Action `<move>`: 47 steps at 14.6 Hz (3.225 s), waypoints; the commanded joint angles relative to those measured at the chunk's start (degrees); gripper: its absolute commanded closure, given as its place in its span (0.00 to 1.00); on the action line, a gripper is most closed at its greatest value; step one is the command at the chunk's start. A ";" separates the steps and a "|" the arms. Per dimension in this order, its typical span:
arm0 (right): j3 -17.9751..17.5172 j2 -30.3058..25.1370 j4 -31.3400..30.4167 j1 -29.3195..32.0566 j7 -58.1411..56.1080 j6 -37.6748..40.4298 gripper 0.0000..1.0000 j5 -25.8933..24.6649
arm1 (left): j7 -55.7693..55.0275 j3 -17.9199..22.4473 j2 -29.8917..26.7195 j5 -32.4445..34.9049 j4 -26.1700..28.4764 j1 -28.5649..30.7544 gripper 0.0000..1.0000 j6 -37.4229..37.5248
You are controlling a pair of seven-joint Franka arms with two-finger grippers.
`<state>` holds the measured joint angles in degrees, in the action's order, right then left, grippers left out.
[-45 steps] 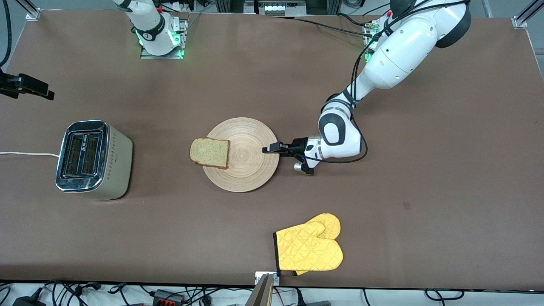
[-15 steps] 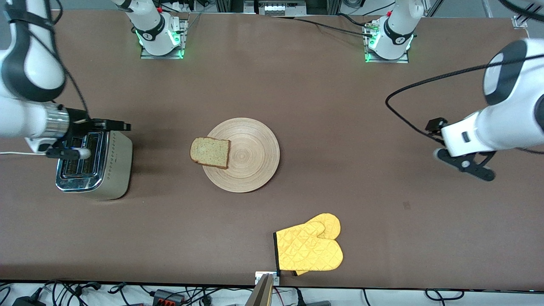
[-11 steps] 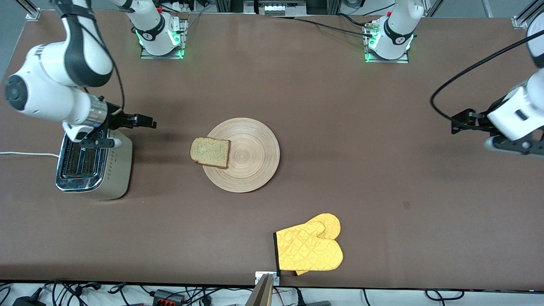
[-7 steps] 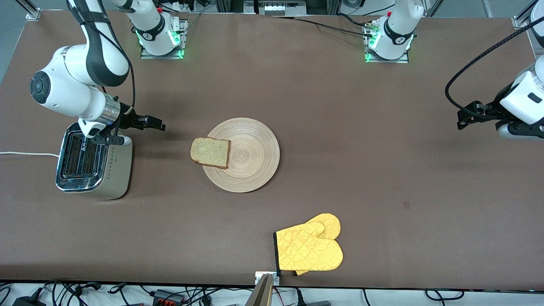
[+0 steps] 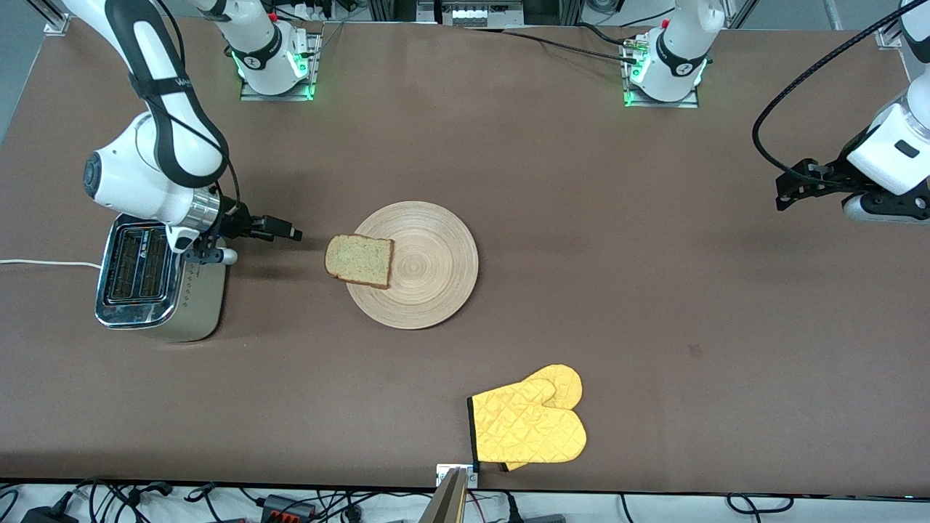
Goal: Move plate and put bread in toaster
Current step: 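Move the right gripper to the bread slice on the plate, then close the right gripper on the bread slice edge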
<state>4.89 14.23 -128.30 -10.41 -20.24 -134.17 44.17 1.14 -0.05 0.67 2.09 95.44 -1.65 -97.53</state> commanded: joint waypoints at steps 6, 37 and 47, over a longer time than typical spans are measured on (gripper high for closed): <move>-0.14 4.13 0.24 -3.91 -11.97 -4.78 0.00 16.53 | -0.70 0.13 -1.11 -0.77 0.71 0.25 0.00 1.56; -0.14 10.47 4.11 -7.96 -25.37 -4.96 0.46 36.95 | -1.23 -0.39 -1.38 -0.68 0.54 0.16 0.00 3.40; -0.05 9.51 4.11 -7.43 -22.30 -4.70 0.95 37.75 | -1.41 -0.30 -1.29 -0.68 0.54 0.16 0.00 3.58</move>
<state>4.56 24.44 -124.22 -17.61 -42.75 -138.48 79.73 0.36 -0.16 0.47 2.09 95.45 -1.62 -94.51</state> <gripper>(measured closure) 0.885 0.000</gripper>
